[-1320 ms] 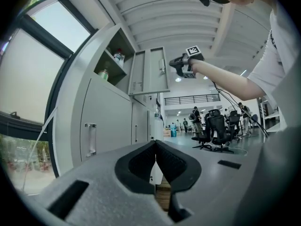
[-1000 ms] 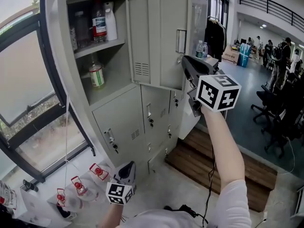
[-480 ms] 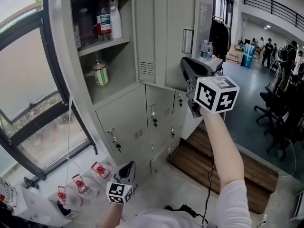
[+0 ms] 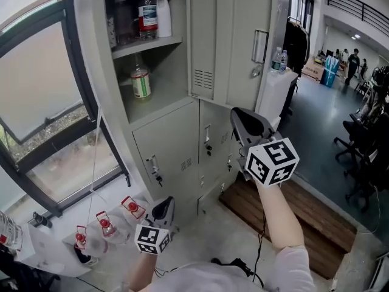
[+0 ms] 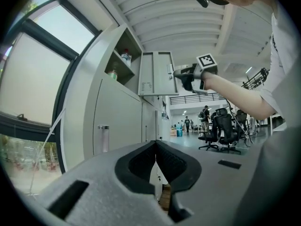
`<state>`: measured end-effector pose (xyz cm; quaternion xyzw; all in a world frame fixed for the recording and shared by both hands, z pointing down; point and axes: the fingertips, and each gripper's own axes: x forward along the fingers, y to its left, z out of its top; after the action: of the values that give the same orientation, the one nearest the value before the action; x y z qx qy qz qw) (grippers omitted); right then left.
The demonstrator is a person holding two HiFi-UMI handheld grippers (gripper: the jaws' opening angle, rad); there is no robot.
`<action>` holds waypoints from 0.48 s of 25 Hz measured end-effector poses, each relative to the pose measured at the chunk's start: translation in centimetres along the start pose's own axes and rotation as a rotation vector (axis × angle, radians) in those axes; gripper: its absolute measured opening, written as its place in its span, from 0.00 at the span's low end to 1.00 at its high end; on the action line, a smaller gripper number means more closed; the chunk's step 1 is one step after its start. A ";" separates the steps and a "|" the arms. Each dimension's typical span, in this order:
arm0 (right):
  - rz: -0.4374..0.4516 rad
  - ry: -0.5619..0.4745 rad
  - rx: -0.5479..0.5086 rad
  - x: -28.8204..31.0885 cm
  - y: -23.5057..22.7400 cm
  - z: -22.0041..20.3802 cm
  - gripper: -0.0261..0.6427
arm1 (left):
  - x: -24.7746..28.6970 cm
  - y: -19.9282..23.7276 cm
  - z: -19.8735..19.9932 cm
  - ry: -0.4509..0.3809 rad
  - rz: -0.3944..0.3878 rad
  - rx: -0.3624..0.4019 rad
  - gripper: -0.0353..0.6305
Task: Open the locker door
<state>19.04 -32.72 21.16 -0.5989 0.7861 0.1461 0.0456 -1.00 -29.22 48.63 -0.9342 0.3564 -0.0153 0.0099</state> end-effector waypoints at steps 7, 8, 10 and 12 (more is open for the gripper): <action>0.018 0.004 0.048 -2.9 5.4 -9.8 0.06 | -0.8 1.4 0.8 -0.024 0.037 -0.028 0.06; 0.025 -0.006 0.076 -3.4 6.1 -11.0 0.06 | -1.0 1.6 0.8 -0.024 0.045 -0.028 0.06; 0.035 -0.014 0.112 -4.3 7.6 -13.3 0.06 | -1.3 2.0 0.7 -0.024 0.057 -0.032 0.07; 0.057 -0.003 0.137 -4.9 9.2 -15.6 0.06 | -1.6 2.3 0.7 -0.029 0.065 -0.039 0.07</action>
<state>13.22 -30.38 38.87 -0.5714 0.8110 0.0943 0.0836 -3.68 -29.89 47.88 -0.9221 0.3868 0.0053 -0.0029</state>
